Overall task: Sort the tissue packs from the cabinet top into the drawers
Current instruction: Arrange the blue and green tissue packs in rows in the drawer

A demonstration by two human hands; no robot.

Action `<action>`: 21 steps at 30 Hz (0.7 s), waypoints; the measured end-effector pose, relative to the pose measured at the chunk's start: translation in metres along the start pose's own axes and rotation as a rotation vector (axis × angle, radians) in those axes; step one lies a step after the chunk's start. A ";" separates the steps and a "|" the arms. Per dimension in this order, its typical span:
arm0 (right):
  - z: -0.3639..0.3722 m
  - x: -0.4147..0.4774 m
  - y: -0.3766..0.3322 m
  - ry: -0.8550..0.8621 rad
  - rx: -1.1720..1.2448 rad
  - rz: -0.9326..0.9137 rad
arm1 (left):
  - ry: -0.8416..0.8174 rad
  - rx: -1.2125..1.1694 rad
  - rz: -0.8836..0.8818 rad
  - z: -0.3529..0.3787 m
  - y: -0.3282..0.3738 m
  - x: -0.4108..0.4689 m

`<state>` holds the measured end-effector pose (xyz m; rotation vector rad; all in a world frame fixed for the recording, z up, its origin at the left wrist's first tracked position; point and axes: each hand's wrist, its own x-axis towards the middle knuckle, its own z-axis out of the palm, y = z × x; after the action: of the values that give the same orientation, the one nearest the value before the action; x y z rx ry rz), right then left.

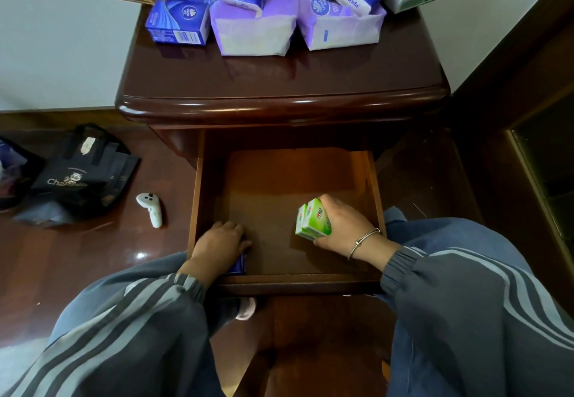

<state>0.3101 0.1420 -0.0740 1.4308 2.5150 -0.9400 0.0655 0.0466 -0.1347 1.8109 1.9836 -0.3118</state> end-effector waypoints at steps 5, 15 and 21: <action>0.000 0.001 0.000 -0.002 0.002 -0.010 | -0.010 0.272 0.031 -0.003 0.006 -0.002; 0.019 0.032 -0.027 0.038 -0.174 -0.240 | 0.755 -0.336 -0.294 -0.042 -0.020 -0.030; 0.052 0.088 -0.080 -0.057 -0.515 -0.491 | 0.291 -1.491 -0.790 -0.038 -0.038 -0.036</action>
<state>0.1863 0.1491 -0.1114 0.6464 2.8241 -0.3117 0.0234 0.0268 -0.0890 0.1258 1.9834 1.0067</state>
